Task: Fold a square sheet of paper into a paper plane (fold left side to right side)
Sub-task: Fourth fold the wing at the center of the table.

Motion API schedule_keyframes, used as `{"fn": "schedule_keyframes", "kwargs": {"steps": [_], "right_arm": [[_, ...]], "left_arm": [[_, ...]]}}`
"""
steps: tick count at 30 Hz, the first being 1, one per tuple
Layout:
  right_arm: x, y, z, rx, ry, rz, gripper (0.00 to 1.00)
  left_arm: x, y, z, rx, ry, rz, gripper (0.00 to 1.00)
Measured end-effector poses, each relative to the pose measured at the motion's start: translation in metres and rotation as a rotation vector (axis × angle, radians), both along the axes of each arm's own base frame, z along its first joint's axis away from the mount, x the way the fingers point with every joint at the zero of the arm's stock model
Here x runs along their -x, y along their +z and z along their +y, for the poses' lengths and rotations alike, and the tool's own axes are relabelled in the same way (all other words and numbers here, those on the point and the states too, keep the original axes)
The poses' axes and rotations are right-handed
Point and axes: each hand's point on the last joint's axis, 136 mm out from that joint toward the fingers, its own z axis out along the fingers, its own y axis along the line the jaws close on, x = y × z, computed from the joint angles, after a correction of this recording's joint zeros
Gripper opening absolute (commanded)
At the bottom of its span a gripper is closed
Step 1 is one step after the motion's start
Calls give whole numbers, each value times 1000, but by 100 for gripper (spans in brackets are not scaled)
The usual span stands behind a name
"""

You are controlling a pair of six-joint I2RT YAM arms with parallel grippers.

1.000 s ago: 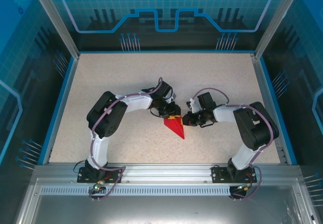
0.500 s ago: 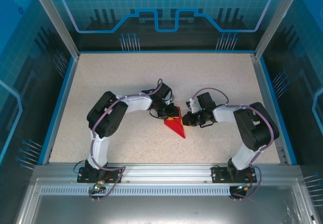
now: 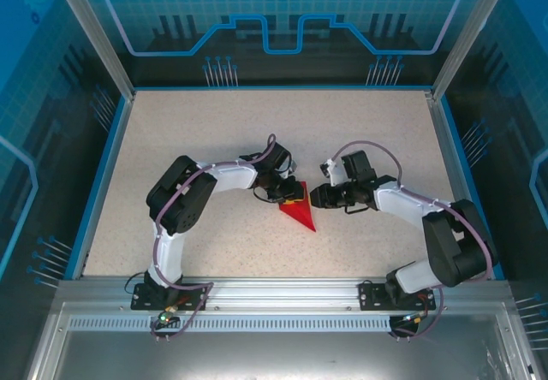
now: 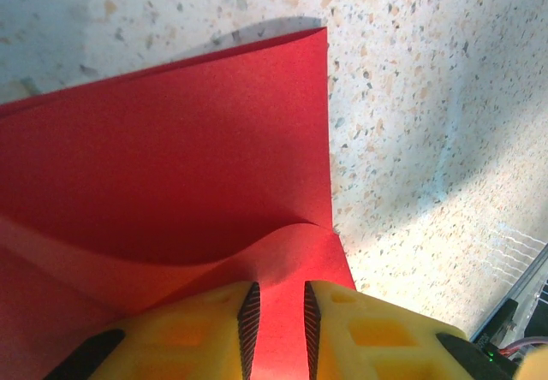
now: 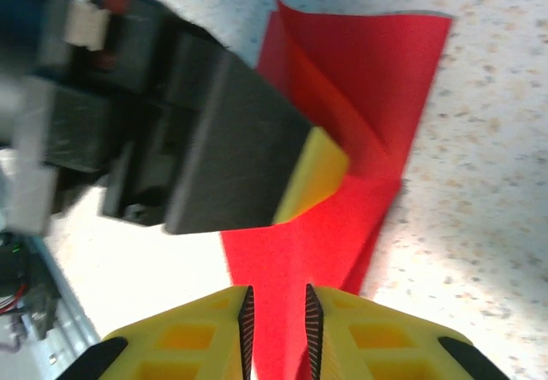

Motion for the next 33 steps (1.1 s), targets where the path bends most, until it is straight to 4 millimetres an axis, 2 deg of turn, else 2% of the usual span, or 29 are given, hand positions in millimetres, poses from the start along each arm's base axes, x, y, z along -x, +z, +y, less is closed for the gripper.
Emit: {"fn": "schedule_keyframes", "kwargs": {"steps": [3, 7, 11, 23, 33], "right_arm": [[14, -2, 9, -59, 37, 54, 21], [33, -15, 23, -90, 90, 145, 19], [42, -28, 27, -88, 106, 199, 19], [53, -51, 23, -42, 103, 258, 19], [54, -57, 19, -5, 95, 255, 19]], "left_arm": [[0, 0, 0, 1, 0, -1, 26], [0, 0, 0, 1, 0, -2, 26], [0, 0, 0, 1, 1, -2, 26], [0, 0, 0, 0, 1, -3, 26], [-1, 0, 0, 0, 2, -3, 26]]}}
